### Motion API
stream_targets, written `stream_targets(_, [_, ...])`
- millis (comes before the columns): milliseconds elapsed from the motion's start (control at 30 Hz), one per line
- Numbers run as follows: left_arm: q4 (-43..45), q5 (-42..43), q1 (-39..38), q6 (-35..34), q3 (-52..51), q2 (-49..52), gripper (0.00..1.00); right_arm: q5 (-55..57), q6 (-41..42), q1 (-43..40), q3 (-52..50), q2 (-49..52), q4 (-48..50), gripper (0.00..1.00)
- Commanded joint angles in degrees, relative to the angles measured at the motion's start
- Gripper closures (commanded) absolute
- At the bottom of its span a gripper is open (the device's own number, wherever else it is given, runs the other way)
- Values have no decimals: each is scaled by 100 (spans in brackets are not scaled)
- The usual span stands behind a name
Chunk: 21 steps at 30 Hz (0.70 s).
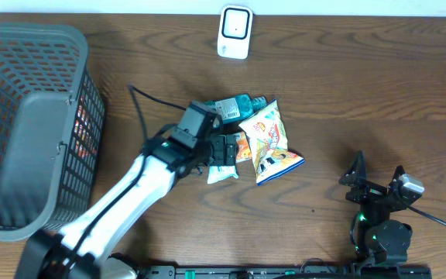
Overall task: Scan the item barcode
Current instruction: 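Carry the wipes pack to the table center and release it, then reach the left gripper back into the basket for the red candy bar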
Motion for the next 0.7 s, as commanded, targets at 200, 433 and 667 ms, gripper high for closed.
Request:
stream_targets(200, [-92,-1408,1508,1073,1515,-2085,2,11,17,-22,-4,-24,-24,1])
stream_targets(433, [-472,-1567,4035,697,2153,-2361,2,11,17,-22,-4,-24,-24,1])
stream_targets(667, [-1775,-820,6201,343,2153,-1165,2,11,17,-22,-4,-24,-24,1])
